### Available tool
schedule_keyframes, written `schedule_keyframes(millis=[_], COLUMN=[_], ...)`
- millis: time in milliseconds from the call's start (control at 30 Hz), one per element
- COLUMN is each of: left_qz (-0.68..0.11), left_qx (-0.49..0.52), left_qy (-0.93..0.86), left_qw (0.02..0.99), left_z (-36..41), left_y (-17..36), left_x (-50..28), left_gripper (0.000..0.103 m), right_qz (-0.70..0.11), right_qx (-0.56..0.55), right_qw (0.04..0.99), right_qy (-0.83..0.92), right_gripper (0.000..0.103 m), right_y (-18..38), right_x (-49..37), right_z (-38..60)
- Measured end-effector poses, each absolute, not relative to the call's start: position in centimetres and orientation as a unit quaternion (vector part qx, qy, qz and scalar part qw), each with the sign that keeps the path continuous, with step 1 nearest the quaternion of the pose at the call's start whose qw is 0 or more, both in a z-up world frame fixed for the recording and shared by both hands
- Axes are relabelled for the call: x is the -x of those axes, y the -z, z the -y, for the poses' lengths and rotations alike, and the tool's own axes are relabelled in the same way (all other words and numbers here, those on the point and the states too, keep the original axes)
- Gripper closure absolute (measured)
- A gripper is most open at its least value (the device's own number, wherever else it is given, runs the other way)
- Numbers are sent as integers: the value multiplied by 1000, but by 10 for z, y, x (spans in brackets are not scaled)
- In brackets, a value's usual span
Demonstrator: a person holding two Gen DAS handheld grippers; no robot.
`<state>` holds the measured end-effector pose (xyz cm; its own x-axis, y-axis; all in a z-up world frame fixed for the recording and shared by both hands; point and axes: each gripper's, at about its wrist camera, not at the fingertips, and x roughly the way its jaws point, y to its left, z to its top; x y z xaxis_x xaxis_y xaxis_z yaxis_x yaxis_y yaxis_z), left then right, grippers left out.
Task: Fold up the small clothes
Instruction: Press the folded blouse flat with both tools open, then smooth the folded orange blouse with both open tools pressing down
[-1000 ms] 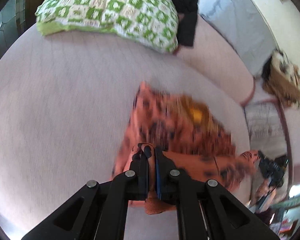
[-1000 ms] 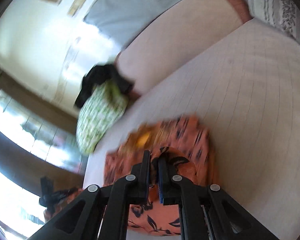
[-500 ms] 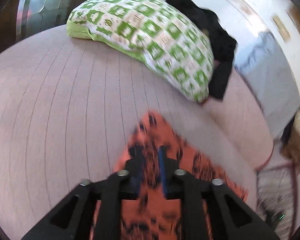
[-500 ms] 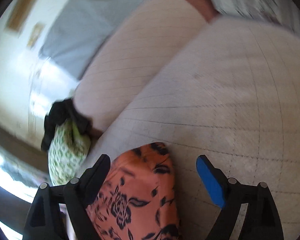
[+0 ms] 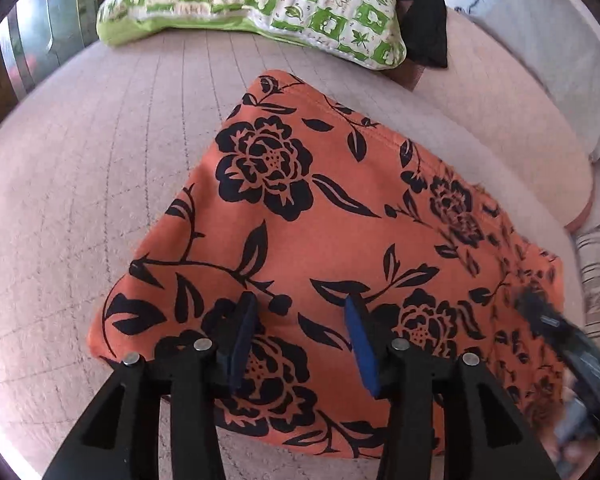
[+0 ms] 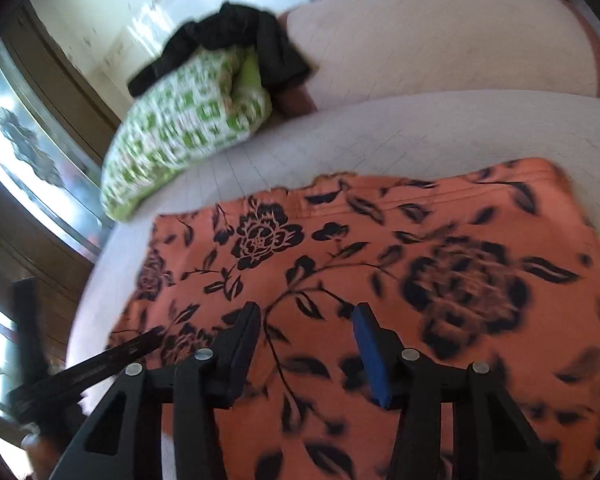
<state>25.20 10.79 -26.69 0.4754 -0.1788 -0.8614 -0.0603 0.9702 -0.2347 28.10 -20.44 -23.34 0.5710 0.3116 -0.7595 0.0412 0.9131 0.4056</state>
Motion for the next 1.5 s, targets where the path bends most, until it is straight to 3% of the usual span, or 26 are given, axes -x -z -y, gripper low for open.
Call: schedule_keyframes(millis=[133, 300, 600, 900, 1167, 1233, 1500], left_qz=[-517, -518, -507, -488, -476, -473, -451], left_qx=[138, 153, 54, 6, -25, -34, -60], left_qy=[75, 106, 89, 61, 36, 29, -5], left_qw=[841, 835, 856, 870, 878, 880, 890], left_z=[-128, -140, -110, -90, -74, -73, -60], left_y=[269, 265, 263, 262, 271, 270, 263], left_x=[-255, -256, -263, -257, -259, -258, -258], left_gripper=[56, 56, 56, 56, 49, 48, 46], right_qz=[-488, -478, -516, -476, -509, -521, -493], right_qx=[-173, -179, -141, -108, -143, -159, -142], right_qw=[854, 859, 841, 872, 845, 835, 855], right_qy=[-47, -52, -79, -13, 79, 77, 75], right_gripper=[51, 52, 46, 46, 46, 48, 48], right_y=[260, 246, 261, 204, 231, 251, 231], right_x=[-335, -378, -417, -329, -237, -235, -247], right_z=[188, 169, 115, 180, 263, 274, 265])
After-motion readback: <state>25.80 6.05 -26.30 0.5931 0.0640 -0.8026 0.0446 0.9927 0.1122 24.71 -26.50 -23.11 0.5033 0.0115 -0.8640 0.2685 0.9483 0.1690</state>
